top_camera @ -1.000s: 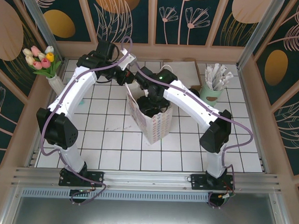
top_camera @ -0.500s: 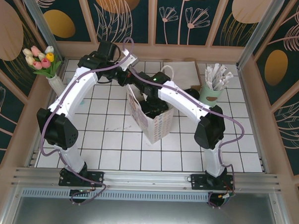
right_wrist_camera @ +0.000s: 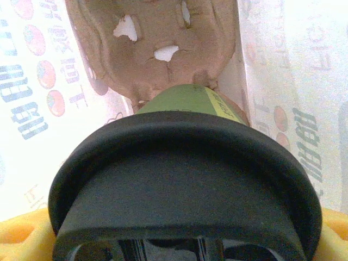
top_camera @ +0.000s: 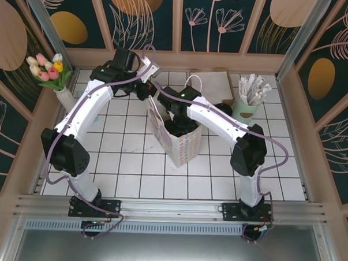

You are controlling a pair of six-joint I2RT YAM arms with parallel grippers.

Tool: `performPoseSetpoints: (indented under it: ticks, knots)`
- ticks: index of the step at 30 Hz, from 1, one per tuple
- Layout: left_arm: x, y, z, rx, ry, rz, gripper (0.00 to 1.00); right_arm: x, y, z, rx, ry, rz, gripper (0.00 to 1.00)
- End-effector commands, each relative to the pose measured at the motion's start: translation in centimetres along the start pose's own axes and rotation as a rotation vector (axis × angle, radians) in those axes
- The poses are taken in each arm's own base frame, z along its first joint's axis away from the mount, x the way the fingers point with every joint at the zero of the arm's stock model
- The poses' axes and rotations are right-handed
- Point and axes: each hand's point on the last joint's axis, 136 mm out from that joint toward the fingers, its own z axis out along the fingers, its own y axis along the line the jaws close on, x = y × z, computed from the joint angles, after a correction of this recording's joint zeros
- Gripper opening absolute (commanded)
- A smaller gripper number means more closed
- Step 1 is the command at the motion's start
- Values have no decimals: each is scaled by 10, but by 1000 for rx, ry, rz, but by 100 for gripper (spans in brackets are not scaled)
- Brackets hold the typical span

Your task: Pack the takeout coffee

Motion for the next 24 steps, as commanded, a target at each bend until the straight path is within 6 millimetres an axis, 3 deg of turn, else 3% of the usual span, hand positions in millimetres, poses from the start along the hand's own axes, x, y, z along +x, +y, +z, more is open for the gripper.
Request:
performPoseSetpoints:
  ticks: [1, 14, 24]
  knots:
    - [-16, -3, -20, -36, -69, 35, 0, 17, -8, -8, 22, 46, 25, 72]
    - [-15, -8, -14, 14, -72, 31, 0, 16, -8, 14, 16, 81, 2, 72]
    - [-10, 3, -7, -31, -54, -7, 0, 18, -14, 11, 38, 65, 3, 72]
